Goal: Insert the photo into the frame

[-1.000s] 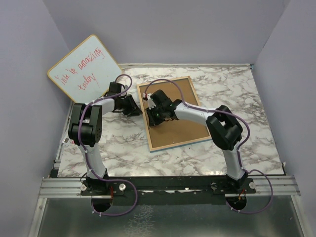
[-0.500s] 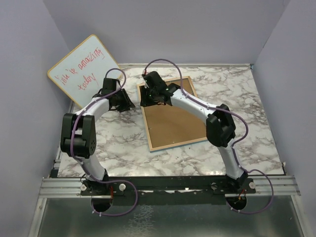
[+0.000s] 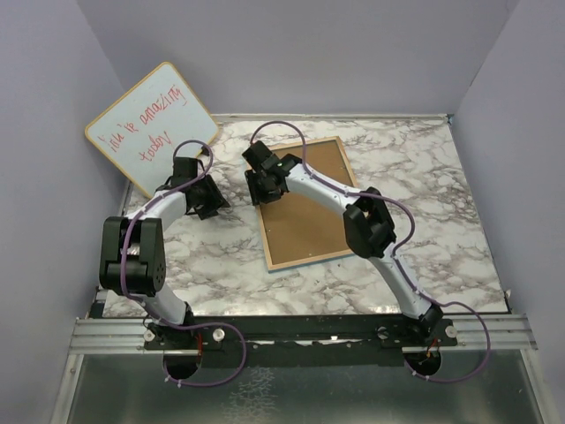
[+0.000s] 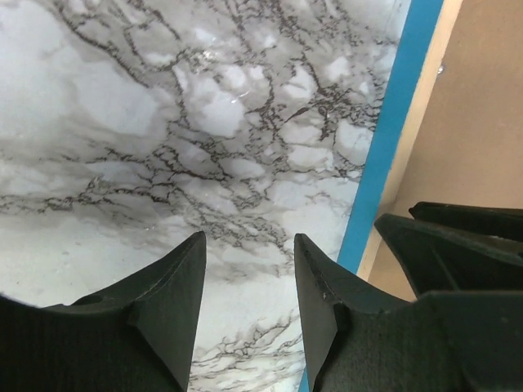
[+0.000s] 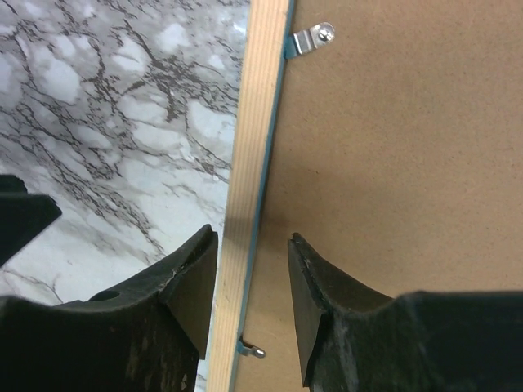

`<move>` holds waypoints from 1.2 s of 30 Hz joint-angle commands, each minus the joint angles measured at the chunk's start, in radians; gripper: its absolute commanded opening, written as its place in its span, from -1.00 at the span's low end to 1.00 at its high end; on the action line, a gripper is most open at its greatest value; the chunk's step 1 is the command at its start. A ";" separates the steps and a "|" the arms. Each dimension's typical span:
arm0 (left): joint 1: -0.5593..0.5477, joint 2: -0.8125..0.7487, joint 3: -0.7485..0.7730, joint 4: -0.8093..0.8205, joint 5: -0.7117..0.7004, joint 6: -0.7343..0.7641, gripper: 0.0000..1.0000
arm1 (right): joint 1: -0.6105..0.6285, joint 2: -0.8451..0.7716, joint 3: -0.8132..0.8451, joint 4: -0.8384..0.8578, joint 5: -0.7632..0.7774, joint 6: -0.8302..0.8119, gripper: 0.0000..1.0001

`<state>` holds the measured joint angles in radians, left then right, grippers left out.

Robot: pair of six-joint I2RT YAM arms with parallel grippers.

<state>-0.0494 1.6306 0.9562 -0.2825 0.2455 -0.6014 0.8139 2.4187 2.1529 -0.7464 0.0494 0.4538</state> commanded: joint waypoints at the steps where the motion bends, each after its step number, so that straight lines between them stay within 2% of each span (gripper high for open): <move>1: 0.012 -0.058 -0.039 0.031 -0.009 -0.020 -0.02 | 0.031 0.061 0.088 -0.083 0.054 -0.011 -0.13; 11: 0.016 -0.064 -0.069 0.064 0.012 -0.041 0.11 | 0.059 0.098 0.103 -0.126 0.118 -0.009 -0.22; 21: 0.016 -0.045 -0.094 0.067 0.040 -0.054 0.26 | 0.063 0.116 0.159 -0.176 0.085 0.027 -0.64; 24: 0.014 -0.049 -0.119 0.096 0.100 -0.062 0.29 | 0.064 0.085 0.159 -0.159 0.087 0.039 -0.95; 25: 0.014 -0.054 -0.128 0.109 0.125 -0.063 0.30 | 0.063 0.070 0.159 -0.149 0.088 0.045 -0.99; 31: 0.006 -0.191 -0.230 0.201 0.230 -0.055 0.59 | 0.062 -0.044 0.180 -0.079 0.110 0.086 -0.99; 36: -0.004 -0.323 -0.319 0.301 0.325 -0.085 0.66 | 0.062 -0.108 0.181 -0.051 0.096 0.137 -0.99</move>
<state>-0.0456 1.4044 0.6872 -0.1020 0.4480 -0.6624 0.8684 2.4466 2.2898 -0.8745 0.1463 0.5411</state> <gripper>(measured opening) 0.825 0.044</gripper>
